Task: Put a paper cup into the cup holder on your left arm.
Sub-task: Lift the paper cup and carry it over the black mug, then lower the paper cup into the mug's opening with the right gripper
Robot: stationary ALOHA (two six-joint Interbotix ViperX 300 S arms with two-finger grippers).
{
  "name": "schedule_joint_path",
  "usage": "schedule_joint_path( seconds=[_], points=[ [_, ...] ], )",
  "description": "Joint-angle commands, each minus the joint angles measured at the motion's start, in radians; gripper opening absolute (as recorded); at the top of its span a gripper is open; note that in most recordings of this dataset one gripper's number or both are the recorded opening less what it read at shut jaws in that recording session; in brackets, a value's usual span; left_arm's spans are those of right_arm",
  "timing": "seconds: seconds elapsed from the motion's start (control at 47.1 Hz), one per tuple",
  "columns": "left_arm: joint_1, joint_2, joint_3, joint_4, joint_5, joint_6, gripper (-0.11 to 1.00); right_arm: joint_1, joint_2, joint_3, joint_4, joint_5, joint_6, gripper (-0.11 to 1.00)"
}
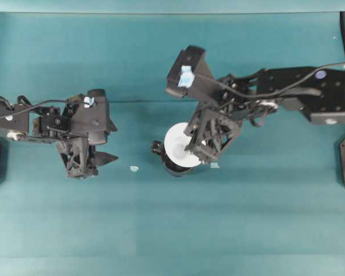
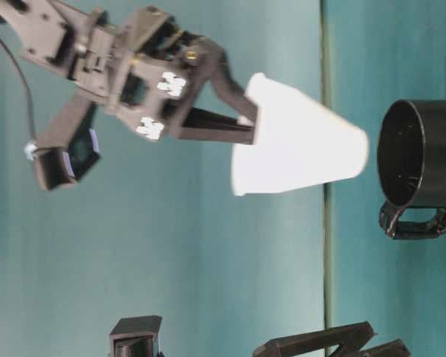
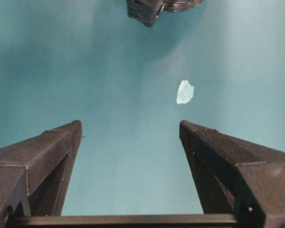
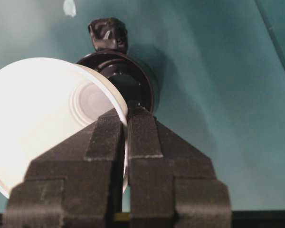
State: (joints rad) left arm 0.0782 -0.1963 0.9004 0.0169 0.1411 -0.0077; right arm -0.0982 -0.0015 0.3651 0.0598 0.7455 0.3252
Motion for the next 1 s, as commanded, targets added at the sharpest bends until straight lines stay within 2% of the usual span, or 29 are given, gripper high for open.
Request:
schedule_joint_path(
  seconds=[0.0,0.255,0.636,0.976],
  points=[
    [0.0,-0.009,-0.012,0.003,-0.008,0.0,0.88,0.008,0.008,-0.014,-0.002,-0.015,0.006,-0.06],
    [0.0,-0.009,-0.014,0.002,-0.008,0.0,0.88,0.008,0.041,0.0,-0.002,-0.069,0.008,-0.06],
    [0.0,-0.009,-0.012,0.002,-0.008,0.0,0.88,0.008,0.048,0.055,-0.002,-0.083,0.009,-0.06],
    [0.0,-0.009,-0.014,0.002,-0.008,-0.002,0.88,0.008,0.058,0.06,-0.002,-0.112,0.006,-0.06]
  ],
)
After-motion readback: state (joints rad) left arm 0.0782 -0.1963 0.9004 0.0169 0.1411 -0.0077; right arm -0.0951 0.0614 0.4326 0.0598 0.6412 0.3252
